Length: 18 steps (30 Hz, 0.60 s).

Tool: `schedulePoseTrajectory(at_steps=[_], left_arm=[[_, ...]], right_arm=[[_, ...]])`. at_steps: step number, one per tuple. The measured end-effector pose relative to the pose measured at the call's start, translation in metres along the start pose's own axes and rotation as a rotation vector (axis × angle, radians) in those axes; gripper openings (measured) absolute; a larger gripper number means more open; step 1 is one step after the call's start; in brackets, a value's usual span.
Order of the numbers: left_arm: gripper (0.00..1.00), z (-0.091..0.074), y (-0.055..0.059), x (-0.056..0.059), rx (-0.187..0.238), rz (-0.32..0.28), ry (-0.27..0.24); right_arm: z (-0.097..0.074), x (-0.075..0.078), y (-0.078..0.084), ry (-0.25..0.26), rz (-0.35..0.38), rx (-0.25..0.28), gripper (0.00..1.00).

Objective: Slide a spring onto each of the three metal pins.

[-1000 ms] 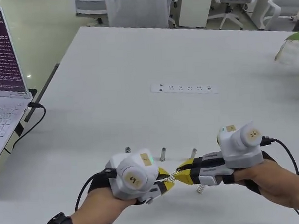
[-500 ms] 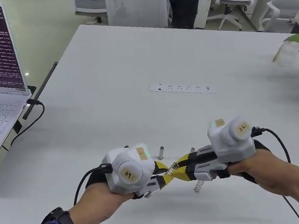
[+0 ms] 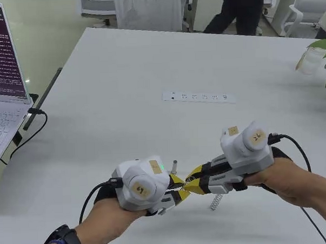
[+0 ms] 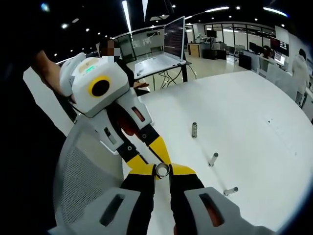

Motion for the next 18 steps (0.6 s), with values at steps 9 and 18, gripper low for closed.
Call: schedulePoseTrajectory(at_steps=[9,18], left_arm=[[0.03,0.004,-0.0009,-0.001,0.011,-0.026,-0.01],[0.03,0.0074,-0.001,-0.0009,0.013,-0.036,-0.006]], right_arm=[[-0.005,0.0019,-0.0061,0.004,0.0,0.011,0.08],[-0.0078,0.0016,-0.0065,0.009,-0.004,0.01,0.08]])
Point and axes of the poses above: the centre of the closed fingertips' face, and the gripper's own axes: z roughly forward along the fingers, x roughly to its right, y roughly out of its underside, the point moved 4 cm from there along -z, roughly backward along the fingers, and after that the axes turned 12 degrees about x, right-handed, at the moved point
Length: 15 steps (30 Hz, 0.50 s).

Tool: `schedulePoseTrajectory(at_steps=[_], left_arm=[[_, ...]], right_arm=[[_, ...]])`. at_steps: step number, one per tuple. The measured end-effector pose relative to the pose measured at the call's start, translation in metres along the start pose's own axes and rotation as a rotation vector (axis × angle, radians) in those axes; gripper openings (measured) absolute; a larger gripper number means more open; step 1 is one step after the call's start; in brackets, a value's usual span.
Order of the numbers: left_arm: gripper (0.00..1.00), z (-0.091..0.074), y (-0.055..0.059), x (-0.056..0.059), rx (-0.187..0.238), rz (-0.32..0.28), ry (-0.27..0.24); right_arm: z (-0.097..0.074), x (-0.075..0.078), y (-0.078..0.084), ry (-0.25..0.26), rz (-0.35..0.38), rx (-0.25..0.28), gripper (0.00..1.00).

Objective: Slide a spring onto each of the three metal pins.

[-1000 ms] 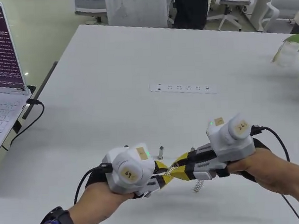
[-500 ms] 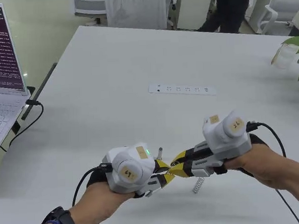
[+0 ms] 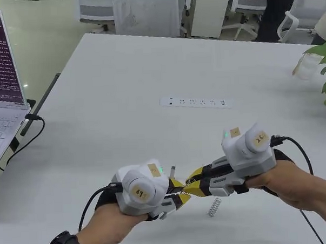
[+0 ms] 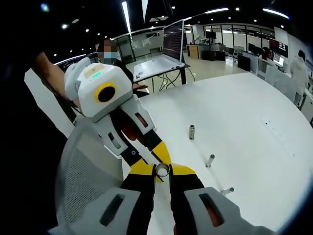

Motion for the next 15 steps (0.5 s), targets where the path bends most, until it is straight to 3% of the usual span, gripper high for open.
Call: schedulePoseTrajectory(at_steps=[10,15], left_arm=[[0.02,-0.0009,-0.0007,0.0012,0.01,-0.024,0.005],[0.02,-0.0002,-0.0017,0.0038,0.01,-0.017,0.015]], right_arm=[[-0.0019,-0.0017,-0.0044,-0.017,-0.009,-0.001,0.08],[-0.0041,-0.0034,-0.0036,-0.035,-0.057,-0.052,0.09]])
Point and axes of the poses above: the centre of the closed fingertips' face, and the gripper's own axes: z roughly forward along the fingers, x roughly to its right, y roughly out of its underside, the point moved 4 cm from there along -z, roughly backward along the fingers, and after that the axes turned 12 degrees about x, right-handed, at the moved point
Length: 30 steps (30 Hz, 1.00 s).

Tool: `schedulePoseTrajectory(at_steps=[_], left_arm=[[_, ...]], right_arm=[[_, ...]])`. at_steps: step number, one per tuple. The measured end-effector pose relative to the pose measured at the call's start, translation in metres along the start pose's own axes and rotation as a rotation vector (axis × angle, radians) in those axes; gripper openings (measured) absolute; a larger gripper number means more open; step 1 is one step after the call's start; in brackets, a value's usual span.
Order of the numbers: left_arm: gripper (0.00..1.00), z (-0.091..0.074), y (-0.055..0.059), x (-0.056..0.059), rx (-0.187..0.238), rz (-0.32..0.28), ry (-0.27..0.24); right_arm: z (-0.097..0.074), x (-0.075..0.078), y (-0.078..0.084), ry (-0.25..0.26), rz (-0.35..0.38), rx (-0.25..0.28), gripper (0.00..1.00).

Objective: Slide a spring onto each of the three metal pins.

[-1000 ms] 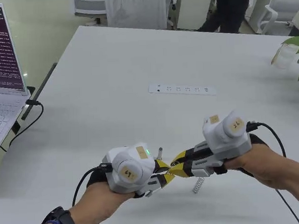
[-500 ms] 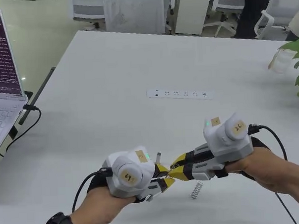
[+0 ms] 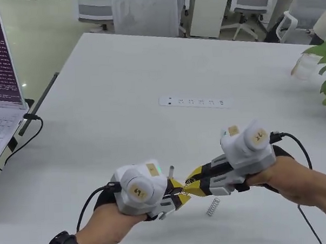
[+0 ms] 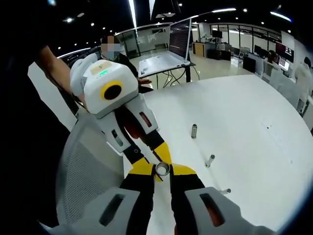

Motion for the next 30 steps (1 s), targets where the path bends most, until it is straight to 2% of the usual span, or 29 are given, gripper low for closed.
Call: schedulePoseTrajectory(at_steps=[5,11,15,17,18,30], left_arm=[[0.02,0.0013,-0.0007,0.0016,0.001,0.006,0.011],[0.02,0.0029,-0.002,0.0051,0.001,0.012,0.027],[0.02,0.004,-0.0045,0.0066,0.007,0.014,0.036],[0.02,0.0044,-0.0057,0.0071,0.009,0.015,0.04],[0.02,0.0045,-0.0062,0.0073,0.01,0.016,0.041],[0.02,0.003,-0.0099,0.0098,0.009,0.027,0.059]], right_arm=[[-0.0021,-0.0002,0.0003,-0.013,-0.041,-0.031,0.16],[-0.0041,0.001,0.0013,-0.018,-0.067,-0.065,0.18],[-0.005,-0.0012,0.0025,-0.039,-0.1,-0.104,0.21],[-0.0051,-0.004,0.0024,-0.065,-0.11,-0.114,0.18],[-0.0054,-0.0036,0.0025,-0.063,-0.114,-0.122,0.17],[-0.0043,-0.0071,-0.002,-0.116,-0.202,-0.168,0.17]])
Point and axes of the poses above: the centre of the closed fingertips' face, and the gripper's own axes: z roughly forward along the fingers, x roughly to its right, y roughly out of its underside, the point moved 4 cm from there along -z, roughly backward along the fingers, and after that the axes turned 12 degrees about x, right-handed, at the moved point
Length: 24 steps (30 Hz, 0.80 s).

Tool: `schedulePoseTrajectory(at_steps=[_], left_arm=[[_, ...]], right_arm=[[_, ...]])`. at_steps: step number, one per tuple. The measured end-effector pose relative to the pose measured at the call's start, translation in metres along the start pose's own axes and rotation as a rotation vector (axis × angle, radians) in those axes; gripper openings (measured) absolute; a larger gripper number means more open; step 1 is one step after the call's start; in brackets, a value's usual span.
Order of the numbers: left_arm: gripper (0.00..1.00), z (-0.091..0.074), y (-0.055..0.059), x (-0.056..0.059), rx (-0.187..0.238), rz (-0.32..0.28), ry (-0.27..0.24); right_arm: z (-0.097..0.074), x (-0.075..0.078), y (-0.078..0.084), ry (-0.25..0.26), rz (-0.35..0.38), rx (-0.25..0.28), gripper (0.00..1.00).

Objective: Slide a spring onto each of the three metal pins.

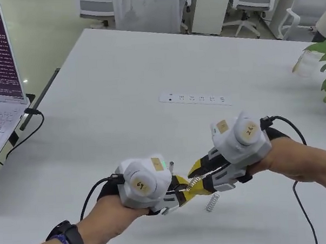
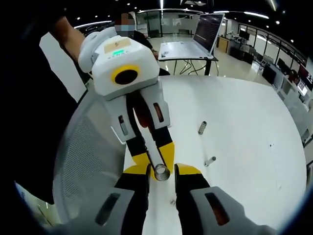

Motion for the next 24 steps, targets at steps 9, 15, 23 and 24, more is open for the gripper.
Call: schedulePoseTrajectory(at_steps=[9,15,23,24], left_arm=[[0.02,-0.0036,-0.0017,-0.0013,0.007,0.004,0.0],[0.02,-0.0035,-0.0015,0.0013,0.007,0.002,0.015],[0.02,-0.003,-0.0004,0.0035,0.002,0.004,0.035],[0.02,-0.003,-0.0005,0.0038,0.0,0.004,0.036]], right_arm=[[0.0035,-0.0026,-0.0022,-0.042,-0.058,-0.042,0.09],[0.0032,-0.0044,-0.0022,-0.068,-0.075,-0.06,0.09],[0.0041,-0.0065,0.0005,-0.094,-0.121,-0.084,0.09],[0.0042,-0.0066,0.0006,-0.095,-0.122,-0.085,0.09]])
Point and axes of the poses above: the centre of the closed fingertips' face, and the gripper's own axes: z roughly forward along the fingers, x roughly to its right, y roughly out of its underside, the point moved 4 cm from there along -z, roughly backward along the fingers, and after that the axes turned 12 degrees about x, right-handed, at the moved point
